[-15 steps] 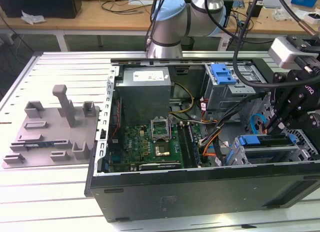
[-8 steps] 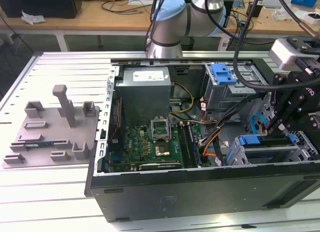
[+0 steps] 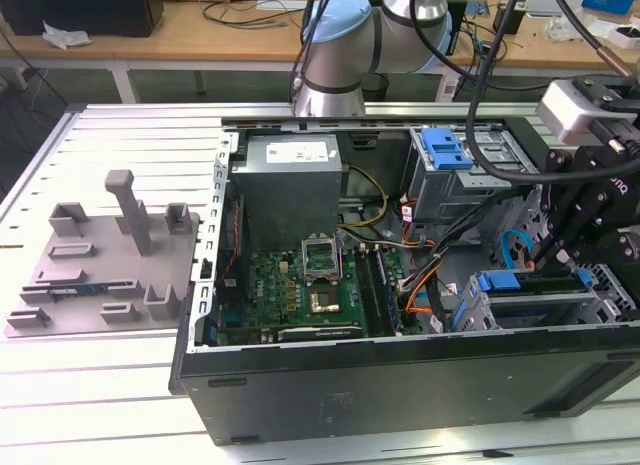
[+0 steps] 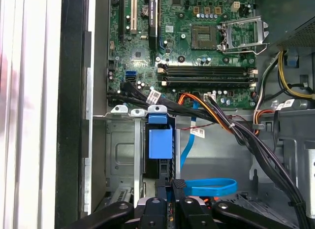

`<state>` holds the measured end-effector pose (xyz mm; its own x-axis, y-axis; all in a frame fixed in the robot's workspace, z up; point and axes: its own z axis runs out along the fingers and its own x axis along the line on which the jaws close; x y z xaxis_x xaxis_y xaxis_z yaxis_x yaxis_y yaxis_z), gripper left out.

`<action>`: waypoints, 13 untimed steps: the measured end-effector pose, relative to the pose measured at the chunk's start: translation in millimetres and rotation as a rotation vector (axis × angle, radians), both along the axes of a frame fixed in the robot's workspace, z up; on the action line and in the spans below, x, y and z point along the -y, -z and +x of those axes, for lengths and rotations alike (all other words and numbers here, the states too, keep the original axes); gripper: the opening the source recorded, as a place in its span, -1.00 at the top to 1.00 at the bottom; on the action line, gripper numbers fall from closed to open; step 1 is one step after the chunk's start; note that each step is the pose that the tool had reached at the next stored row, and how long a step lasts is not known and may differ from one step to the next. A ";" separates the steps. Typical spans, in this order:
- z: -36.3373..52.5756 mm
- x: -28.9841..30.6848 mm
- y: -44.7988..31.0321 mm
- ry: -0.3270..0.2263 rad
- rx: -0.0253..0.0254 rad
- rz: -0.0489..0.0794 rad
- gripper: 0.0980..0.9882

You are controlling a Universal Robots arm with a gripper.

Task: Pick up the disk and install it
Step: 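Insert the second disk wire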

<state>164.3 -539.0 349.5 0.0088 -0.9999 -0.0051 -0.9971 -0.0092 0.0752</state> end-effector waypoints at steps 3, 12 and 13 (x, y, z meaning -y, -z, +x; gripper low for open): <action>0.4 0.0 1.2 0.000 -0.0001 0.000 0.85; 0.5 -0.4 5.4 0.000 0.0000 0.000 0.85; 0.5 -0.5 5.9 0.000 0.0000 0.000 0.85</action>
<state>164.8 -538.5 343.7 0.0088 -0.9999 -0.0051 -0.9971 -0.0092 0.0752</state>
